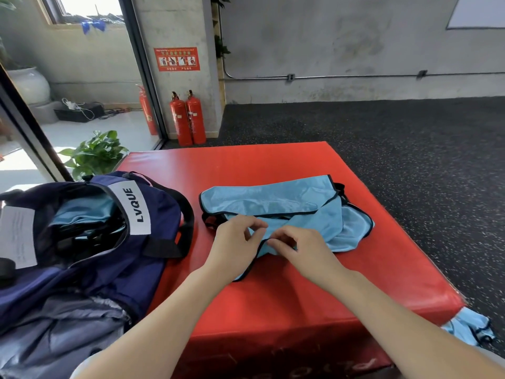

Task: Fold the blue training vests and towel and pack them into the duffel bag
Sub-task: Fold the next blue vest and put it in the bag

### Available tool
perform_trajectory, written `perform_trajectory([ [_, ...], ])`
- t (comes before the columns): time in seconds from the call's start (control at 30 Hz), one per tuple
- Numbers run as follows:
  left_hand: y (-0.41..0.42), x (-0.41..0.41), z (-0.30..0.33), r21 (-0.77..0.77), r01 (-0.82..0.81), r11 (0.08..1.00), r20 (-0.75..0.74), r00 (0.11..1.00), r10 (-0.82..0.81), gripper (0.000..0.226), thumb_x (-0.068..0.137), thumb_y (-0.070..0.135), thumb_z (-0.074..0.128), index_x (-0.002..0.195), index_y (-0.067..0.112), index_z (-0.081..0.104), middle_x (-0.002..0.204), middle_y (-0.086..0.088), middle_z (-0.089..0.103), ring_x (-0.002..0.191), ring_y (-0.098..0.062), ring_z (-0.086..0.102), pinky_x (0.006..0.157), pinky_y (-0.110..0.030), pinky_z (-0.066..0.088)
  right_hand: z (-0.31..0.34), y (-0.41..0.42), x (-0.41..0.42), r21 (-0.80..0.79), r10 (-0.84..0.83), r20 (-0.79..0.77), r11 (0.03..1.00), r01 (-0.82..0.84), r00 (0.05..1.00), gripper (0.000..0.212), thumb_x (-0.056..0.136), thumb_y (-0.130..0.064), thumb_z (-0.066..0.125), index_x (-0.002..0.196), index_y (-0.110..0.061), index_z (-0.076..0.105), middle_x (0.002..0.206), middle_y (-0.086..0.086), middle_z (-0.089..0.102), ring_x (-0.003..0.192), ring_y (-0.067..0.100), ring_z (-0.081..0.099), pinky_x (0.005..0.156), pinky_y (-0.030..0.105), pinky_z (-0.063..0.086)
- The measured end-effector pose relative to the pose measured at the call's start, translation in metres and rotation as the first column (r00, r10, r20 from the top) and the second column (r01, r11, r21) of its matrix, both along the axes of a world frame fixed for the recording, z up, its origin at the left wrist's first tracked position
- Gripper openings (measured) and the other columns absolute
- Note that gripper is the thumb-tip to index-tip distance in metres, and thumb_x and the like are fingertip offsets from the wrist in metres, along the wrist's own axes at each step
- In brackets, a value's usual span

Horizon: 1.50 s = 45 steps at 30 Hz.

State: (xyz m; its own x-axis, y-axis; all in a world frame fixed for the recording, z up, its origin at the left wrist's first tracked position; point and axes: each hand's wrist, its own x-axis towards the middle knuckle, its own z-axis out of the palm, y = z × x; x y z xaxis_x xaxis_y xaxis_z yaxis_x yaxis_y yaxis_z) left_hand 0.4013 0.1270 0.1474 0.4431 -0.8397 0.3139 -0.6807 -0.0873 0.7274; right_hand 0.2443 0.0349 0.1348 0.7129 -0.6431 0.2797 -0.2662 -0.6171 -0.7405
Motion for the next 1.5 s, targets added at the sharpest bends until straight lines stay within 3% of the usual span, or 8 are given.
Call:
perform_trajectory([
  [0.13,0.016,-0.017,0.003,-0.032,0.127,0.991,0.060,0.990,-0.125,0.026,0.086,0.009,0.065,0.104,0.026,0.073,0.091,0.016,0.068,0.082,-0.008,0.059,0.073,-0.006,0.040,0.004,-0.003,-0.006,0.084,-0.010,0.056,0.996,0.005,0.998,0.006,0.093,-0.031,0.072,0.092,-0.027,0.076,0.071,-0.008,0.067,0.063,0.009,0.055,0.063,0.030,0.044],
  [0.23,0.022,-0.018,-0.001,-0.012,0.112,0.994,0.072,0.991,-0.111,0.027,0.085,0.015,0.069,0.108,0.028,0.070,0.095,0.014,0.066,0.086,-0.006,0.059,0.080,-0.009,0.042,0.009,-0.002,-0.012,0.117,-0.003,0.084,0.993,-0.007,0.996,0.007,0.093,-0.029,0.073,0.090,-0.026,0.078,0.070,-0.009,0.068,0.062,0.000,0.052,0.060,0.018,0.040],
  [0.53,0.024,-0.026,0.001,-0.064,-0.016,0.998,0.136,0.990,0.025,0.014,0.090,0.022,0.067,0.100,0.028,0.074,0.089,0.018,0.067,0.088,0.001,0.058,0.080,-0.008,0.041,0.015,-0.002,-0.021,0.141,-0.070,0.089,0.988,0.057,0.994,0.008,0.089,-0.022,0.076,0.096,-0.026,0.078,0.082,-0.010,0.074,0.074,-0.002,0.062,0.068,0.010,0.043],
  [0.67,0.026,-0.013,-0.006,-0.069,0.009,0.998,0.251,0.968,0.008,0.016,0.093,0.018,0.064,0.105,0.025,0.073,0.100,0.016,0.068,0.095,-0.002,0.061,0.085,-0.019,0.047,0.016,-0.009,-0.031,0.074,-0.073,0.028,0.995,0.070,0.997,0.014,0.089,-0.016,0.075,0.101,-0.023,0.077,0.090,-0.018,0.072,0.081,-0.008,0.062,0.073,0.006,0.041],
  [0.83,0.033,0.004,0.001,-0.150,-0.027,0.988,0.230,0.971,0.062,0.020,0.093,0.006,0.065,0.107,0.017,0.075,0.101,0.011,0.067,0.094,-0.001,0.058,0.085,-0.001,0.035,0.019,-0.023,-0.056,-0.011,-0.120,-0.041,0.993,0.119,0.992,0.014,0.091,-0.014,0.073,0.100,-0.023,0.078,0.092,-0.020,0.070,0.084,-0.011,0.058,0.074,0.004,0.038],
  [1.1,0.052,0.024,0.007,-0.174,-0.088,0.981,0.229,0.965,0.128,0.018,0.092,0.008,0.067,0.102,0.019,0.077,0.094,0.017,0.062,0.088,-0.002,0.056,0.083,-0.001,0.035,0.013,-0.047,-0.105,-0.100,-0.250,-0.098,0.965,0.241,0.963,0.016,0.089,-0.011,0.073,0.096,-0.024,0.078,0.089,-0.021,0.069,0.088,-0.015,0.059,0.077,0.003,0.038],
  [1.27,0.071,0.040,0.008,-0.176,-0.140,0.974,0.210,0.962,0.176,0.018,0.091,0.007,0.068,0.100,0.021,0.076,0.091,0.012,0.066,0.085,-0.008,0.060,0.081,-0.020,0.043,0.013,-0.052,-0.138,-0.164,-0.338,-0.058,0.931,0.325,0.939,0.015,0.088,-0.011,0.075,0.097,-0.023,0.079,0.094,-0.014,0.072,0.090,-0.001,0.064,0.088,0.022,0.048],
  [1.5,0.093,0.047,0.000,-0.154,-0.135,0.979,0.213,0.963,0.166,0.024,0.092,0.003,0.063,0.099,0.021,0.077,0.095,0.011,0.071,0.089,-0.005,0.063,0.082,-0.001,0.036,0.013,-0.041,-0.158,-0.320,-0.347,-0.069,0.896,0.309,0.935,0.021,0.089,-0.001,0.070,0.102,-0.016,0.077,0.101,-0.004,0.072,0.098,0.013,0.062,0.094,0.027,0.043],
])
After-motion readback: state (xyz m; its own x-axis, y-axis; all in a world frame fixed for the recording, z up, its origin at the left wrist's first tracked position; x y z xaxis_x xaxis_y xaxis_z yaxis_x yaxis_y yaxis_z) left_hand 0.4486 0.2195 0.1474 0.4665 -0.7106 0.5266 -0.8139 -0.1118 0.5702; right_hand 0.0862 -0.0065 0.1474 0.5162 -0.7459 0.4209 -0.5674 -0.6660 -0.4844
